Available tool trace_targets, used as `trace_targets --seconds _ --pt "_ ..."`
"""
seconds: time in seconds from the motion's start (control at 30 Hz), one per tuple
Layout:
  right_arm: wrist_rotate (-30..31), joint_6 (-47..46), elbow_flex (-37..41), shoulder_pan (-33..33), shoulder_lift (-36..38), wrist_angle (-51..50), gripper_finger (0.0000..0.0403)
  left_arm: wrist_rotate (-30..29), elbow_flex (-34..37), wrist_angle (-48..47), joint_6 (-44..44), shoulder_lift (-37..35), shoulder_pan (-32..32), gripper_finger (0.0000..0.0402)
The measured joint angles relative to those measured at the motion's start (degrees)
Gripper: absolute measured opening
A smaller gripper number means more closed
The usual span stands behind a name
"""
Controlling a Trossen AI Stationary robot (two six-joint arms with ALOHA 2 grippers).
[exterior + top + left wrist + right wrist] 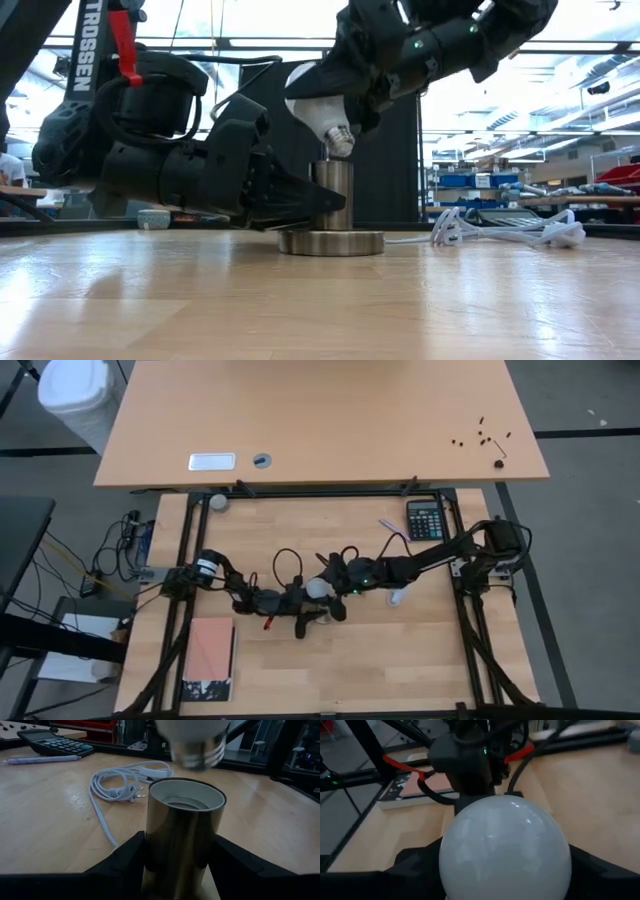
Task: Screw lightbulb
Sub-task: Insert the lightbulb on the lamp
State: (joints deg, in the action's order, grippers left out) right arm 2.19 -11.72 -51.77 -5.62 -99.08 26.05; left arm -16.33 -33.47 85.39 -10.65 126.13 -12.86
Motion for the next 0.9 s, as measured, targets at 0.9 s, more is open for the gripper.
trace_targets --seconds 0.9 --pt "12.98 6.43 6.78 -6.02 1.36 19.52 0.0279 6.97 -6.51 3.99 1.28 0.22 0.03 0.0194"
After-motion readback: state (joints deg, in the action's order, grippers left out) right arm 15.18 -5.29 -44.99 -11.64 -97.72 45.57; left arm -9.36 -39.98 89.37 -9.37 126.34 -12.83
